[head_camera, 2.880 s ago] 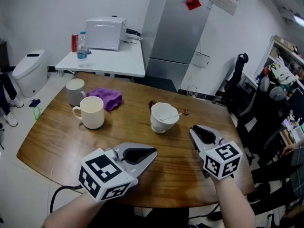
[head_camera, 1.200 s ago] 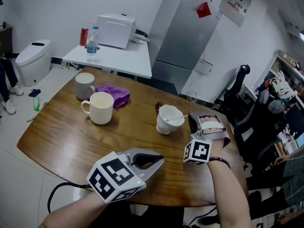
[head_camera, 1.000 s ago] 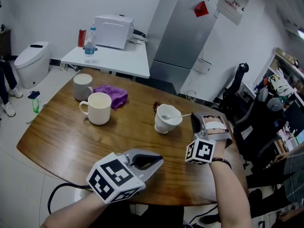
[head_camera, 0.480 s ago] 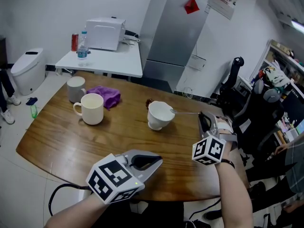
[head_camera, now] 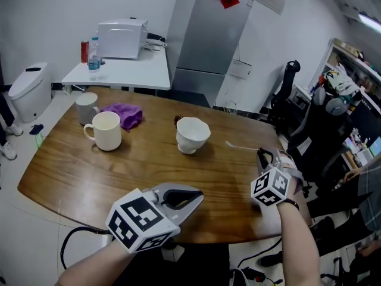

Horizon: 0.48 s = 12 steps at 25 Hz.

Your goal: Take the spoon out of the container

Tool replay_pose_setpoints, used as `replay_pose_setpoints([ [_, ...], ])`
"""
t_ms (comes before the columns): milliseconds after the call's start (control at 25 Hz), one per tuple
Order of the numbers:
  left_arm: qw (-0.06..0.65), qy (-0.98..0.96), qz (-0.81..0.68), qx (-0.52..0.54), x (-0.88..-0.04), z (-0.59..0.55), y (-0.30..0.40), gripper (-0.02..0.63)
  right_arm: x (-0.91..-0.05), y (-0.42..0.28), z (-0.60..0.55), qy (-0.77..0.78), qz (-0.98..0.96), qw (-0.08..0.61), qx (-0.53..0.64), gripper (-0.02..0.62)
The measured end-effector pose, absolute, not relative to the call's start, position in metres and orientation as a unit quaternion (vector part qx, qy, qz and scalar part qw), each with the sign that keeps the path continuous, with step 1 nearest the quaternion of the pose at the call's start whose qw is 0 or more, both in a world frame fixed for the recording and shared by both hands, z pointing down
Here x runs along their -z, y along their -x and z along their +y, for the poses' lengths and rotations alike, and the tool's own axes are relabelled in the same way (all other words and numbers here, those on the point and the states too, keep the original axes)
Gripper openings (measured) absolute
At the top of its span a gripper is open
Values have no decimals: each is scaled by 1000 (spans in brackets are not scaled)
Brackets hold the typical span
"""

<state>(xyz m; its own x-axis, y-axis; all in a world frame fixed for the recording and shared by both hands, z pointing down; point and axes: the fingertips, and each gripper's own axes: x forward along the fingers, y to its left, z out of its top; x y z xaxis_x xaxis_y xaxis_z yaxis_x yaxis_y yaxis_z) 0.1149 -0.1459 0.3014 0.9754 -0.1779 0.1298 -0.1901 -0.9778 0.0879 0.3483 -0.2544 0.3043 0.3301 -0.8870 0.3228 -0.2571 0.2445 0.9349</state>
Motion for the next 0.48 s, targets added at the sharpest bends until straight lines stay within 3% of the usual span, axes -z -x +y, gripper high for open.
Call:
replay_pose_setpoints([
  [480, 48, -993, -83, -63, -305, -138, -123, 12, -364, -406, -226, -544, -535, 638, 103, 55],
])
